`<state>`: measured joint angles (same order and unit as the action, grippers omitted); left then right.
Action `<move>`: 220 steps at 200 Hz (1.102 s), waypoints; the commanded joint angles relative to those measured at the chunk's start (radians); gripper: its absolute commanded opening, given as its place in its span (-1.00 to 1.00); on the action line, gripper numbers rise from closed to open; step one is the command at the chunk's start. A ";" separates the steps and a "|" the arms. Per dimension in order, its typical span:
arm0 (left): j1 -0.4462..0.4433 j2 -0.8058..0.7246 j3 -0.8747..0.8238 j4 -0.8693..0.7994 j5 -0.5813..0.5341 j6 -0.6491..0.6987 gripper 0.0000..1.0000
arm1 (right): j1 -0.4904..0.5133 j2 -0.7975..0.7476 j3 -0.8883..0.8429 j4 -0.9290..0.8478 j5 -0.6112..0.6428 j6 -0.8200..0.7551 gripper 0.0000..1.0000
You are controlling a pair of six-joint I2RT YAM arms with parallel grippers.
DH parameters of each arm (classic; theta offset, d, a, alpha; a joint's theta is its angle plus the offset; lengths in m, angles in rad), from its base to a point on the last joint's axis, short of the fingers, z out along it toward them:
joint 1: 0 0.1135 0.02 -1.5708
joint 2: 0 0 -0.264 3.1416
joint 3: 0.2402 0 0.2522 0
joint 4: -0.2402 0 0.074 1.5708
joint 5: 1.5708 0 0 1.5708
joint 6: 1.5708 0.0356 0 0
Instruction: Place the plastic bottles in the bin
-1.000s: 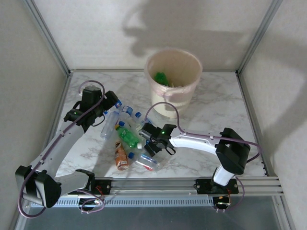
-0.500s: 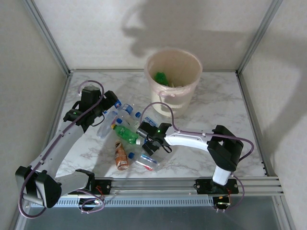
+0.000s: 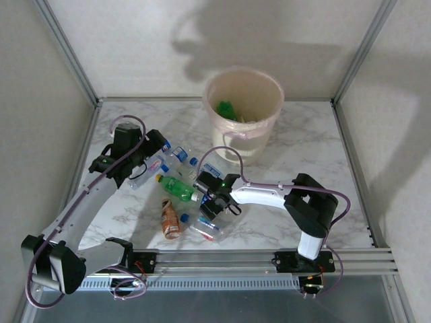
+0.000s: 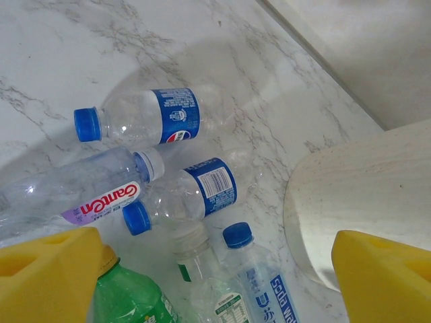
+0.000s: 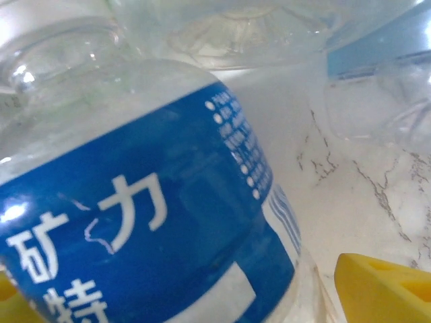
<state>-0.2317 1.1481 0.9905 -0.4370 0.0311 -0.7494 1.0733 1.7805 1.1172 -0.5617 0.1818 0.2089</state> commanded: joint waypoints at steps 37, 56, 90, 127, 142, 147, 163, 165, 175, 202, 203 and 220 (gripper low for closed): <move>0.015 -0.019 -0.009 0.019 0.003 -0.018 0.75 | -0.006 -0.022 -0.020 0.023 0.005 -0.001 0.57; 0.017 -0.018 -0.008 0.020 0.006 -0.022 0.75 | -0.006 -0.043 -0.020 0.017 0.003 0.001 0.52; 0.019 -0.019 -0.003 0.017 0.003 -0.026 0.75 | -0.005 -0.109 -0.009 -0.003 -0.003 0.015 0.37; 0.020 -0.021 0.002 0.017 -0.001 -0.035 0.74 | 0.006 -0.195 0.035 -0.052 -0.004 0.032 0.30; 0.021 -0.022 0.004 0.016 -0.006 -0.038 0.74 | 0.016 -0.232 0.072 -0.076 -0.001 0.038 0.28; 0.022 -0.022 0.005 0.016 -0.009 -0.040 0.74 | 0.018 -0.247 0.085 -0.081 -0.001 0.041 0.28; 0.022 -0.024 0.004 0.014 -0.016 -0.042 0.73 | 0.019 -0.297 0.141 -0.094 0.015 0.050 0.26; 0.022 -0.024 0.004 0.015 -0.016 -0.043 0.73 | 0.018 -0.302 0.149 -0.095 0.018 0.051 0.26; 0.022 -0.024 0.002 0.015 -0.016 -0.045 0.73 | 0.019 -0.328 0.197 -0.101 0.048 0.056 0.26; 0.022 -0.024 -0.004 0.019 -0.008 -0.047 0.73 | -0.002 -0.374 0.333 -0.094 0.123 0.058 0.25; 0.022 -0.024 -0.004 0.019 -0.007 -0.047 0.73 | -0.005 -0.376 0.338 -0.094 0.125 0.059 0.25; 0.022 -0.025 -0.006 0.018 -0.007 -0.044 0.72 | -0.031 -0.382 0.429 -0.089 0.178 0.058 0.26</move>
<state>-0.2188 1.1450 0.9905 -0.4374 0.0307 -0.7868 1.0748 1.4330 1.4284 -0.6487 0.2527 0.2527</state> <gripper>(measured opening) 0.865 0.636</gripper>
